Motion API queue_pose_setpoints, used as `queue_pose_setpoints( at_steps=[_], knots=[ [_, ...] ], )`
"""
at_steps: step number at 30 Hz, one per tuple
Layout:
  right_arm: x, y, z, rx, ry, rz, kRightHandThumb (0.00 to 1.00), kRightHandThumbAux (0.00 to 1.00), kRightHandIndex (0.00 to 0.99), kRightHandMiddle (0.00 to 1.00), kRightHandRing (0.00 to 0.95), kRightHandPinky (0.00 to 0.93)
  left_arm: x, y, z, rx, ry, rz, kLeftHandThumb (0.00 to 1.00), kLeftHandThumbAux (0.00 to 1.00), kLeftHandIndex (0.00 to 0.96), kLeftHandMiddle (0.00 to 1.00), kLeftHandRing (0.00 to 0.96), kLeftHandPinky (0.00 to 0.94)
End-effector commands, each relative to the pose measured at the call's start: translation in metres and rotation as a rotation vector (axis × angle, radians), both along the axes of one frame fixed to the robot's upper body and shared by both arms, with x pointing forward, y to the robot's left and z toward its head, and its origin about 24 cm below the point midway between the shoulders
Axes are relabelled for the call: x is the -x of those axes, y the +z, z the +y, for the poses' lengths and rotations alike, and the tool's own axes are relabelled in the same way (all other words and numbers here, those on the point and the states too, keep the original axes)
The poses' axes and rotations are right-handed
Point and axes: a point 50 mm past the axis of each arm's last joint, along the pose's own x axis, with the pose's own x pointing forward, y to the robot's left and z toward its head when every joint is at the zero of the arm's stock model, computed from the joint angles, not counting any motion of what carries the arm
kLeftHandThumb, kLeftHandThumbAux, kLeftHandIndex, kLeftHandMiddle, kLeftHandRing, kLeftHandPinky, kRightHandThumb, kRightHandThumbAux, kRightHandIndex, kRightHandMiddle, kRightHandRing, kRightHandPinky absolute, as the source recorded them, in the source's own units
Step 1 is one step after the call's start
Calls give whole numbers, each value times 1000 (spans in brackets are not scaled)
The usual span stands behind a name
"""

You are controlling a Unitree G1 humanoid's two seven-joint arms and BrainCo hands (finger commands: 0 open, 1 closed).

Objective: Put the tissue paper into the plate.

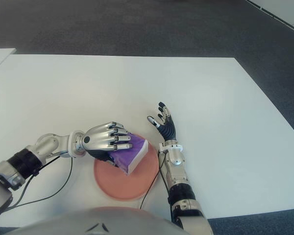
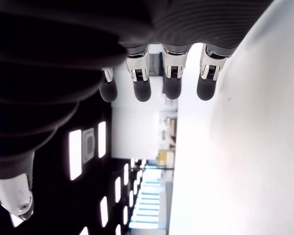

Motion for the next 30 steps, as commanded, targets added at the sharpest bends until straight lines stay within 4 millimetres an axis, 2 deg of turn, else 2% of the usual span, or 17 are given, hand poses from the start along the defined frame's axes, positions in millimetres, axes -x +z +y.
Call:
queue_pose_setpoints(
  at_steps=[1, 4, 16, 30],
  knots=[
    [15, -23, 1, -21, -13, 145, 0, 570, 0, 0, 0, 0, 1, 0, 0, -71, 3, -21, 81, 450, 1, 1, 1, 0],
    [13, -18, 4, -28, -13, 133, 0, 570, 0, 0, 0, 0, 1, 0, 1, -97, 9, -13, 74, 429, 0, 0, 0, 0],
    [10, -27, -6, 3, 4, 133, 0, 545, 0, 0, 0, 0, -2, 2, 4, -161, 31, 17, 62, 375, 0, 0, 0, 0],
    [11, -28, -4, -12, 9, 114, 0, 580, 0, 0, 0, 0, -2, -2, 6, -156, 49, 28, 35, 383, 0, 0, 0, 0]
  ],
)
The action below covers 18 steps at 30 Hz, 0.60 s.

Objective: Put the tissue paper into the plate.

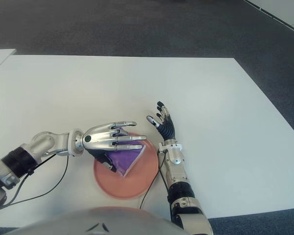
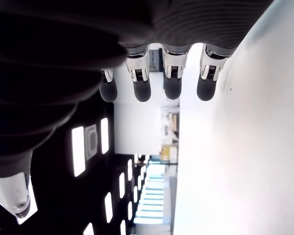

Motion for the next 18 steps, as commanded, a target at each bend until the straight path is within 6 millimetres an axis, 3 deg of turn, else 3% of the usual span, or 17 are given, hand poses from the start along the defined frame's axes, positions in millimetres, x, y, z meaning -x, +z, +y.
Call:
queue_pose_setpoints(
  at_steps=[1, 18],
  knots=[
    [17, -25, -3, -15, -21, 133, 0, 583, 0, 0, 0, 0, 0, -5, 6, -16, 26, 14, 35, 384, 0, 0, 0, 0],
    [17, -26, -3, 25, -17, 115, 0, 565, 0, 0, 0, 0, -3, -4, 8, 22, 29, -13, 33, 392, 0, 0, 0, 0]
  ],
)
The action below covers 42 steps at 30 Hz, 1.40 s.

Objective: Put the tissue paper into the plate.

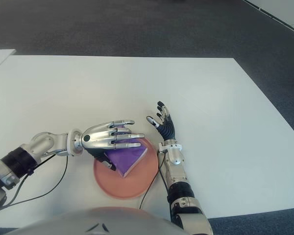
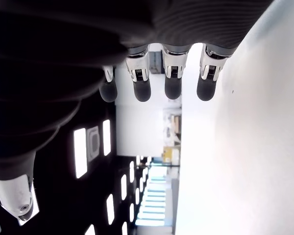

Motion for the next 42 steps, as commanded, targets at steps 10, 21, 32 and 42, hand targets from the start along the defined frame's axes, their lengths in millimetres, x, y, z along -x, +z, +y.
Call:
queue_pose_setpoints(
  at_steps=[10, 21, 32, 42],
  knots=[
    [16, -29, -1, 0, -6, 166, 0, 546, 0, 0, 0, 0, -3, -1, 6, 42, 11, -17, 30, 393, 0, 0, 0, 0],
    [17, -30, 0, 44, 1, 155, 0, 523, 0, 0, 0, 0, -5, 1, 9, 31, 40, 19, 37, 395, 0, 0, 0, 0],
    [17, -30, 1, 69, 5, 153, 0, 521, 0, 0, 0, 0, -2, 0, 9, 24, 60, 63, 31, 393, 0, 0, 0, 0],
    [17, -27, 5, 46, 13, 144, 0, 523, 0, 0, 0, 0, 2, 1, 7, 73, 57, 122, 25, 389, 0, 0, 0, 0]
  ],
)
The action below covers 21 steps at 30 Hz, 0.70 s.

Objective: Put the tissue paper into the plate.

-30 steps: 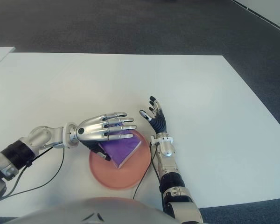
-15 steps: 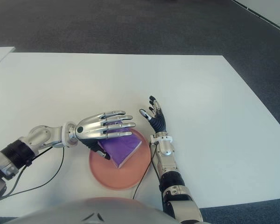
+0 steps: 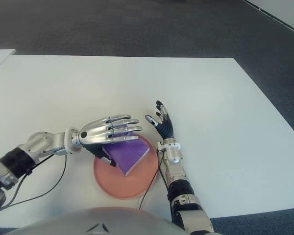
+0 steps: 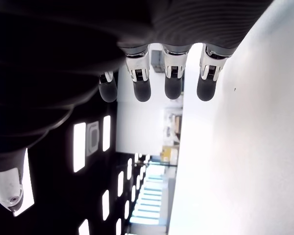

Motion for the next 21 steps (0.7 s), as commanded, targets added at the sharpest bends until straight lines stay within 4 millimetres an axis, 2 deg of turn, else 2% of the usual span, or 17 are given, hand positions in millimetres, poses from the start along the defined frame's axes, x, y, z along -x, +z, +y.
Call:
queue_pose_setpoints(
  at_steps=[1, 6, 10, 16, 21],
  knots=[
    [21, -27, 1, -17, -13, 155, 0, 525, 0, 0, 0, 0, 4, -2, 1, 25, 5, 60, 26, 390, 0, 0, 0, 0],
    [21, -29, 0, -21, -15, 168, 0, 526, 0, 0, 0, 0, 4, 0, 2, 71, 7, 110, 32, 389, 0, 0, 0, 0],
    [27, -17, 2, -27, -26, 155, 0, 525, 0, 0, 0, 0, 4, 4, 2, 127, 15, 172, 43, 384, 0, 0, 0, 0],
    [30, -19, 3, -62, -31, 207, 0, 546, 0, 0, 0, 0, 5, 14, 6, 246, 19, 327, 70, 388, 0, 0, 0, 0],
    [28, -25, 6, -122, -30, 248, 0, 569, 0, 0, 0, 0, -3, 34, 13, 312, 35, 398, 85, 393, 0, 0, 0, 0]
  ],
)
